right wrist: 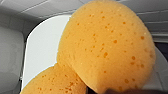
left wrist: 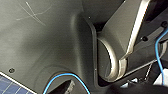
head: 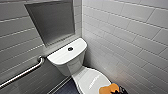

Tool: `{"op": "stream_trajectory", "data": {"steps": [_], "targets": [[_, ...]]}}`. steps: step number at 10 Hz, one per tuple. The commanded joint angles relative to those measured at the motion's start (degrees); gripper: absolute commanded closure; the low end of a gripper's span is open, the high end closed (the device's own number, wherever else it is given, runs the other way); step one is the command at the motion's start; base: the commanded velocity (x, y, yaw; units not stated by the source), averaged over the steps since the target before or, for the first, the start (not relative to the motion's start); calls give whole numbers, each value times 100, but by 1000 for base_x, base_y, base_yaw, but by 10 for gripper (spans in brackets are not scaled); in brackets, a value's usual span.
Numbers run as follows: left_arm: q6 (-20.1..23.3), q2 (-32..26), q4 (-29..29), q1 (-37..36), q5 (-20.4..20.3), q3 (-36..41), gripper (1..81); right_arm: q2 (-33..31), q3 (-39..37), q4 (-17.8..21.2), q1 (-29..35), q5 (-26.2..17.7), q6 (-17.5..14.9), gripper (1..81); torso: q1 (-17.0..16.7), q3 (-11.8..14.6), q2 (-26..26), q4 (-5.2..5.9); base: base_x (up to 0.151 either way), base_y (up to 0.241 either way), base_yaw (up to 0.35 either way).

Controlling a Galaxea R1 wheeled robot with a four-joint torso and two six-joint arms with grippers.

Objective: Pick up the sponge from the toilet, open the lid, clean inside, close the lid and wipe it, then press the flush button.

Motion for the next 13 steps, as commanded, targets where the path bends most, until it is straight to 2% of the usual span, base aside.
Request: {"op": "stream_trajectory", "data": {"steps": [1,3,4,8,9,10,11,13], "targets": [[52,-74,48,96,441,244,10,-1594,1866,-254,580,-207,-33,811,0,0,0,0,0,0,0],[34,-443,40,-62,449,928,10,-2377,2431,-429,-50,-198,-43,811,2,0,0,0,0,0,0],[34,-750,48,-150,476,1464,10,-2518,2336,-614,-587,-129,-42,811,2,0,0,0,0,0,0],[17,-1884,14,-554,494,2932,10,-2519,1913,-632,-2196,-75,-42,811,2,0,-2,0,0,0,0],[17,-2113,5,-677,511,3249,10,-2449,1869,-632,-2566,-58,-86,811,2,0,-2,0,0,0,0],[8,-2349,-13,-791,520,3592,10,-2405,1860,-580,-2882,91,-286,811,2,0,-2,0,0,0,0],[-1,-2587,-22,-931,529,3934,10,-2352,1869,-249,-3216,285,-716,811,2,0,-2,0,0,0,0],[-18,-3018,-180,-1265,695,4489,10,-2168,1886,1359,-3682,303,-2446,811,2,0,-2,0,0,0,0]]}}
